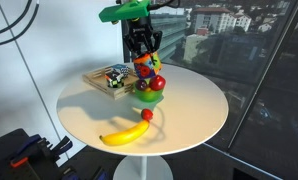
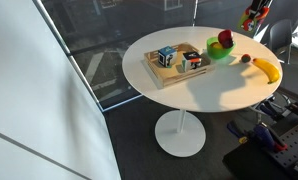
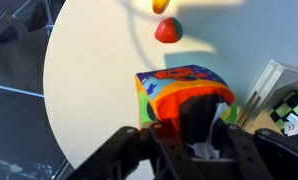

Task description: Put the orange plushy cube in the crate

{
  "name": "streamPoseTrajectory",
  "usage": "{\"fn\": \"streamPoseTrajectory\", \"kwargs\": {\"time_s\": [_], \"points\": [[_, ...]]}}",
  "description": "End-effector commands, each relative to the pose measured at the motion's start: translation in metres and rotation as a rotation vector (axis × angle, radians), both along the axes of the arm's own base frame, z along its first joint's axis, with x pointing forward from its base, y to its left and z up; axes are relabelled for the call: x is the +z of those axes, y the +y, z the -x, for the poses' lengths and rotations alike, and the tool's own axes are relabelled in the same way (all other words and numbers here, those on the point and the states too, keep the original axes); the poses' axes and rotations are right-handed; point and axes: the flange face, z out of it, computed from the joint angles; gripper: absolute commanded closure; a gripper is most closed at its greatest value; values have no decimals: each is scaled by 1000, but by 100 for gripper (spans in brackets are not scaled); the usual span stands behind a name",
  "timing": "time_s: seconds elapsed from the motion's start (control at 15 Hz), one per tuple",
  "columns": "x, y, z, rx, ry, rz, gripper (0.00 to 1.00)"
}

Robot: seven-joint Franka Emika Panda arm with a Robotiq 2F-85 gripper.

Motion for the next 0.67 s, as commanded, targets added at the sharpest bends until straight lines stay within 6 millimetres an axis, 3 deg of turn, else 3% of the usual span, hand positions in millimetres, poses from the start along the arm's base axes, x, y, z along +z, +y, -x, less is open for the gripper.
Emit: {"fn": "streamPoseTrajectory", "kwargs": {"time_s": [0.0,0.27,0.6], "points": [[1,1,-1,-5,-2,3,83],[13,14,-12,20,-23,11,83],[27,43,-40,71,-54,34,83]]}}
